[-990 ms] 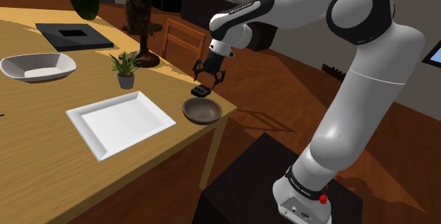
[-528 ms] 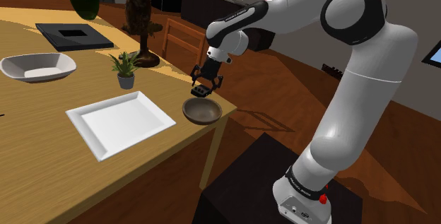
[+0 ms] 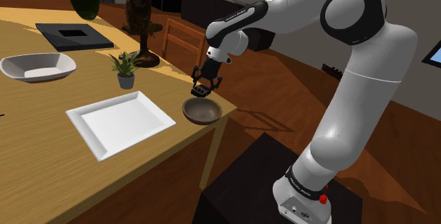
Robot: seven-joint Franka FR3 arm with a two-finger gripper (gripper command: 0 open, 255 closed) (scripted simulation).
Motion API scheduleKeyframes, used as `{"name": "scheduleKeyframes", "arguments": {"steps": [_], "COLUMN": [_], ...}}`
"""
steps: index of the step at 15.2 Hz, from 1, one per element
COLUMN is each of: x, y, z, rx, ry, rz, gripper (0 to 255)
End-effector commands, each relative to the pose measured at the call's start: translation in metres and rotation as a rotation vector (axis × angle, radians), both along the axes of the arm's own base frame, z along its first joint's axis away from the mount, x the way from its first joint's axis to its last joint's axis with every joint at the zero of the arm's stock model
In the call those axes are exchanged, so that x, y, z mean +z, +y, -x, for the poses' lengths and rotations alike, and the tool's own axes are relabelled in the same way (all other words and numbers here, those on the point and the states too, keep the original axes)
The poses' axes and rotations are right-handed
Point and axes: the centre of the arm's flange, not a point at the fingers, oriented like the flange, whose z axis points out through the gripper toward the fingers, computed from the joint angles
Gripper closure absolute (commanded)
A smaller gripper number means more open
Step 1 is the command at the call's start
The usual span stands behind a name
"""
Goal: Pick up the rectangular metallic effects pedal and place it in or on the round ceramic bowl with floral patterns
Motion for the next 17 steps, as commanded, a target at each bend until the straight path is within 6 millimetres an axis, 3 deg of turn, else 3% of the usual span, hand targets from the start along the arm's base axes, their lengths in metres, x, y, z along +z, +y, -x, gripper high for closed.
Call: {"name": "scheduleKeyframes", "arguments": {"steps": [1,7,17], "x": [0.0,0.0,0.052], "y": [0.0,0.0,0.0], "z": [0.0,0.0,0.0], "rx": [0.0,0.0,0.0], "ry": [0.0,0.0,0.0], "rz": [0.0,0.0,0.0], "gripper": [255,255,255]}}
